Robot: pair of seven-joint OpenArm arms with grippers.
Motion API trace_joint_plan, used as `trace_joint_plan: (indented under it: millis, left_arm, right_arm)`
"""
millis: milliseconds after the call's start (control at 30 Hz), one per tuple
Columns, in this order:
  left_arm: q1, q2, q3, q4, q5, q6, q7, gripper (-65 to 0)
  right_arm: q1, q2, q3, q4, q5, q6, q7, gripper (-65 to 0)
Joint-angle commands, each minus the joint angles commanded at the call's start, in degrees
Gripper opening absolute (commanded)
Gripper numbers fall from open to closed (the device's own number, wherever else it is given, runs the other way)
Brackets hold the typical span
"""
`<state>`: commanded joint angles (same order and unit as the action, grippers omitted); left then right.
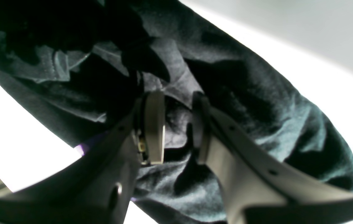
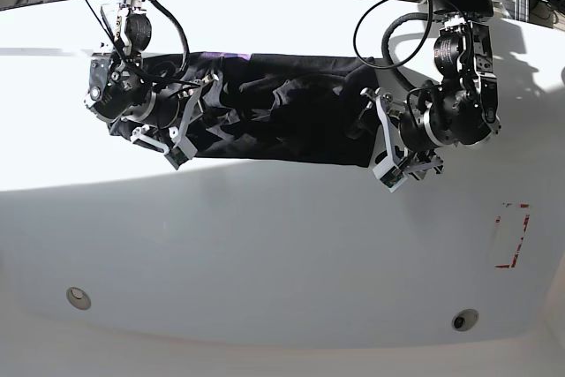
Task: Layout the t-shirt on the table in an organized manner, then fold the t-shirt properly
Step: 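Move the left gripper inward along the strip and regrasp it mid-length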
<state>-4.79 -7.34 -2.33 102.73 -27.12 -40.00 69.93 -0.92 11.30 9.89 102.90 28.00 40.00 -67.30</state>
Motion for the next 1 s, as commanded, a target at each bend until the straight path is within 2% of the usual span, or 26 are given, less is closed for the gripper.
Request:
trace_joint_plan:
  millis: [267, 367, 733, 1000]
  left_arm:
    - [-0.09, 0.00, 4.48, -3.25, 1.85, 0.00, -0.09, -44.7]
    - [-0.18, 0.00, 5.80, -3.52, 5.27, 0.00, -0.09, -53.7]
    - [0.00, 0.09, 10.99, -3.78, 13.27, 0.00, -2.90, -54.6]
    - [0.00, 0.09, 17.49, -3.25, 10.90, 0.00, -2.90, -54.6]
  right_arm:
    - [-0.18, 0.00, 0.00, 0.00, 0.00, 0.00, 0.00, -49.8]
    - [-0.18, 0.00, 0.00, 0.00, 0.00, 0.00, 0.00, -49.8]
    - [-0.18, 0.00, 0.00, 0.00, 0.00, 0.00, 0.00, -49.8]
    - [-0.18, 0.00, 0.00, 0.00, -0.18, 0.00, 0.00, -49.8]
